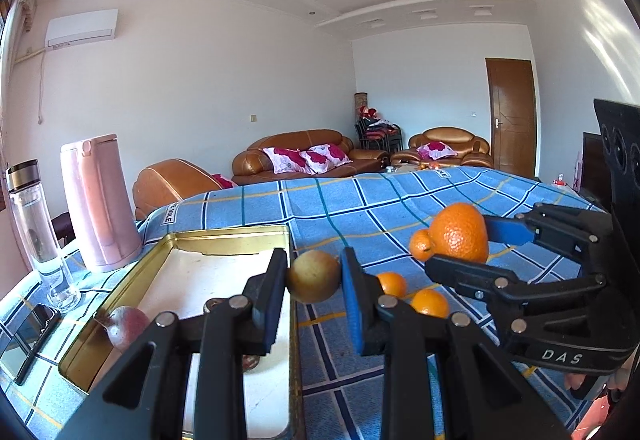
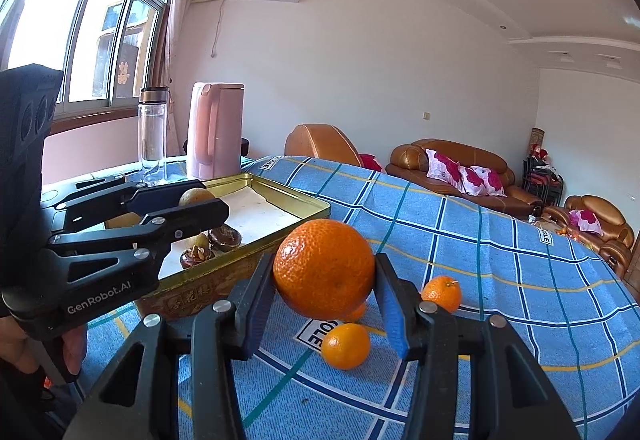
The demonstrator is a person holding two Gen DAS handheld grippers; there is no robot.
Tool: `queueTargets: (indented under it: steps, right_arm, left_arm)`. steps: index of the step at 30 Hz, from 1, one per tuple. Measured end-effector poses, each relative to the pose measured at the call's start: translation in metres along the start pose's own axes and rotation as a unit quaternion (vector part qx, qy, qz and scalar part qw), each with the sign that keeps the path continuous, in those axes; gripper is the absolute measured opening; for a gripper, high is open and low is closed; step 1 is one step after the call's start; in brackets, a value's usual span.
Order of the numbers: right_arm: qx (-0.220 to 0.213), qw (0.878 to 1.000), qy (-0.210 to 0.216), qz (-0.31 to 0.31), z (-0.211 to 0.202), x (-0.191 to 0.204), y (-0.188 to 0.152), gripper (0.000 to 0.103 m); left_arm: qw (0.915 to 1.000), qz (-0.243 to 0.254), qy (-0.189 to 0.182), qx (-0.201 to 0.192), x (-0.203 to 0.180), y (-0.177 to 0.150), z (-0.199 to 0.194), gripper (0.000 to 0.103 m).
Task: Organize fruits
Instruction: 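Lift both held fruits and carry them over the tin tray, then lower both fruits into the tray and open both tools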
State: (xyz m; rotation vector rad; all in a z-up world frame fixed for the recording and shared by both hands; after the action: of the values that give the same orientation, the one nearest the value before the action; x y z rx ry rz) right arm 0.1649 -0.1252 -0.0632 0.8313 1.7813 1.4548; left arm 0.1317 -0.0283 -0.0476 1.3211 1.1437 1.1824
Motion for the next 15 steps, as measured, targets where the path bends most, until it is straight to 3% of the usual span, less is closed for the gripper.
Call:
queueTargets:
  steps: [15]
  right_arm:
    - [0.013, 0.999, 0.043, -0.012, 0.030, 0.042, 0.008, 0.050]
  left_arm:
    - [0.9984, -0.024, 0.044, 0.024, 0.055, -0.010, 0.007, 0.028]
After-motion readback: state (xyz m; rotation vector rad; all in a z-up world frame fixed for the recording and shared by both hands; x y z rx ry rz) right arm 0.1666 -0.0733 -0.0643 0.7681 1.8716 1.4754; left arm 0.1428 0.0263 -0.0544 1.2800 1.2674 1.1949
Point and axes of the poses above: each gripper's, at about its wrist camera, not at the fingertips, and z roughly the way its jaws point, x to its left, y to its top, the point moved 8 cm from there along z, roughly the way its jaws point, and after that the axes turned 14 degrees about -x, right-handed, at the moved point
